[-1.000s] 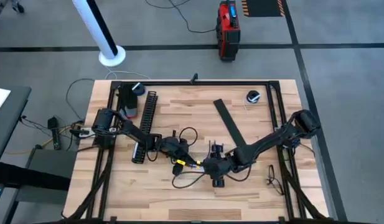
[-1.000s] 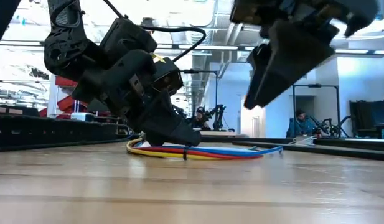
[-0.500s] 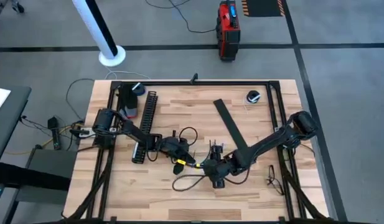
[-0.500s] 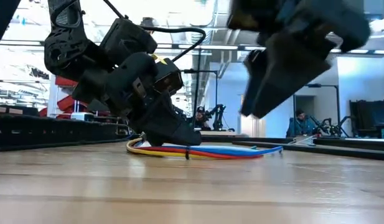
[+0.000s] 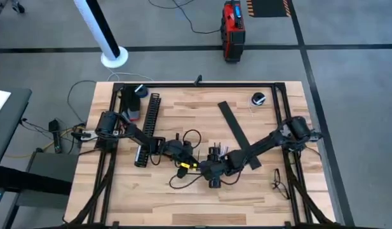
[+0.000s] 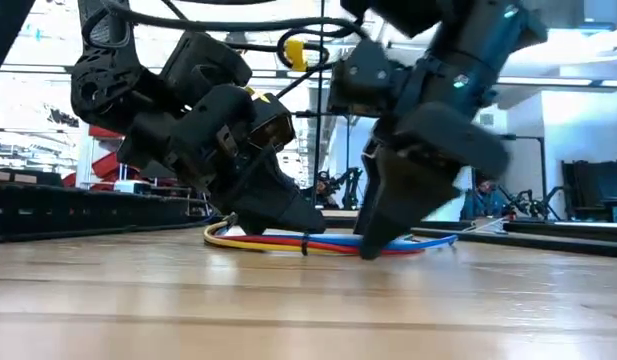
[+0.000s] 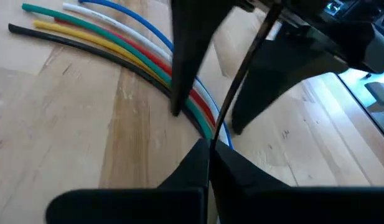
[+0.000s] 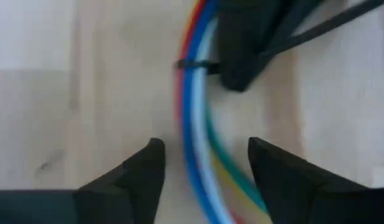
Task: Ziptie cables
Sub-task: Wrap the black zip tie on the cable
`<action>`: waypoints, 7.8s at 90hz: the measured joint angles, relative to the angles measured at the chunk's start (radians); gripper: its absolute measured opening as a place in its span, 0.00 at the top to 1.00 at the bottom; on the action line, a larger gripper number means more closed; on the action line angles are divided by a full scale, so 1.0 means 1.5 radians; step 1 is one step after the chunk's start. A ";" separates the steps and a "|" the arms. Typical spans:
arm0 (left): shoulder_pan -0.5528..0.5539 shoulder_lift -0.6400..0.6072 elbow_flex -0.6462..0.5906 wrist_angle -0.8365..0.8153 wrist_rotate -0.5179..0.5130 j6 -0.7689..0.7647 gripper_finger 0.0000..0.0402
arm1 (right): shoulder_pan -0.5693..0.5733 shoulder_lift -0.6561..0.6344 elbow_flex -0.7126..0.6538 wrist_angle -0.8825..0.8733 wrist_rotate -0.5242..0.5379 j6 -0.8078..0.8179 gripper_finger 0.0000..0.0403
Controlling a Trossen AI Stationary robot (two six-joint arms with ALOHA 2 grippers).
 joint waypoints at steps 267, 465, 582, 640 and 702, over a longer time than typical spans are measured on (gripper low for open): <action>0.115 -0.002 -0.001 0.119 0.136 -0.090 0.99 | 0.007 -0.003 -0.001 -0.080 -0.108 -0.043 0.68; 0.206 -0.004 0.002 0.269 0.320 -0.105 1.00 | 0.016 -0.077 -0.159 0.372 0.272 0.385 0.76; 0.257 -0.001 0.054 0.270 0.378 -0.134 1.00 | -0.026 -0.015 -0.157 0.376 0.251 0.392 1.00; 0.279 -0.002 0.054 0.257 0.391 -0.115 1.00 | -0.022 -0.017 -0.157 0.371 0.182 0.376 1.00; 0.298 -0.009 0.060 0.274 0.514 -0.121 0.87 | -0.015 -0.058 -0.161 0.329 0.082 0.339 0.73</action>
